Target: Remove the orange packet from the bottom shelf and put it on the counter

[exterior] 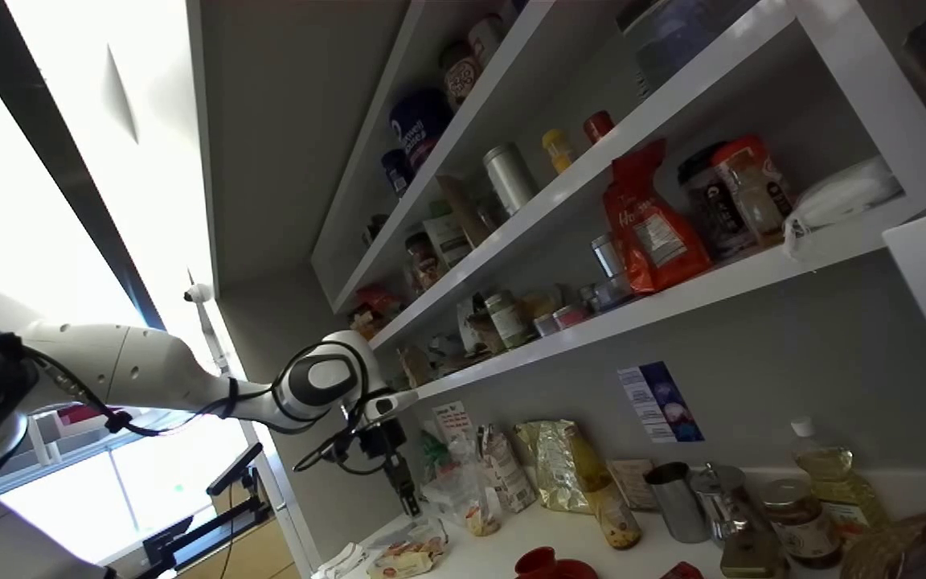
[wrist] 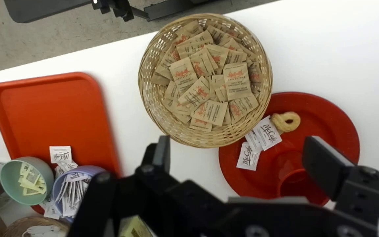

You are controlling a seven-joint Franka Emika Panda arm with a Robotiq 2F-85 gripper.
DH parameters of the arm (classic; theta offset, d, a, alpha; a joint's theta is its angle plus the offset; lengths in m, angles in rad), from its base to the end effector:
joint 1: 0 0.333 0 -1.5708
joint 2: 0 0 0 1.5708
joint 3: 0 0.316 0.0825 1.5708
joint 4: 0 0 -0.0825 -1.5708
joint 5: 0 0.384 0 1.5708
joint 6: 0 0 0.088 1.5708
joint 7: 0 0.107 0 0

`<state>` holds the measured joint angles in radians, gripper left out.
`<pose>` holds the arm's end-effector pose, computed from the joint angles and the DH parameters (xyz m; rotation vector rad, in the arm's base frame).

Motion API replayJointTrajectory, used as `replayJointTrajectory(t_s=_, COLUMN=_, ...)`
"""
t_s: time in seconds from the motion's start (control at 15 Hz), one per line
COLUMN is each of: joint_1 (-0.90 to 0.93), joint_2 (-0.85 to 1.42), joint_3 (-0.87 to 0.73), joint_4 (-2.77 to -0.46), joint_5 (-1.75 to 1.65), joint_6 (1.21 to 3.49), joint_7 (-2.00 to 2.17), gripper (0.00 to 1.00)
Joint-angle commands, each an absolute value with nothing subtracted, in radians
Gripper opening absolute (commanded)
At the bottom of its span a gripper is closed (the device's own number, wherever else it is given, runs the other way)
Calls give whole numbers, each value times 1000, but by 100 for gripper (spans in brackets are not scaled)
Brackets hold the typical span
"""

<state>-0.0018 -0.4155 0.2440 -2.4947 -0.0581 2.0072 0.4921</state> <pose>0.3935 0.0944 0.4231 2.9494 -0.3664 -0.0399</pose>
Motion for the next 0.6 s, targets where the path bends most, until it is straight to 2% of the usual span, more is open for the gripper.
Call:
replayJointTrajectory(t_s=0.0, joint_1=-54, joint_2=-360, joint_3=192, joint_4=-2458, joint_5=-110, joint_6=2089, joint_7=542, gripper=100)
replayJointTrajectory(t_s=0.53, joint_1=-188, joint_2=-338, joint_3=41, joint_4=-2302, joint_5=-187, joint_6=2140, joint_7=535, gripper=100)
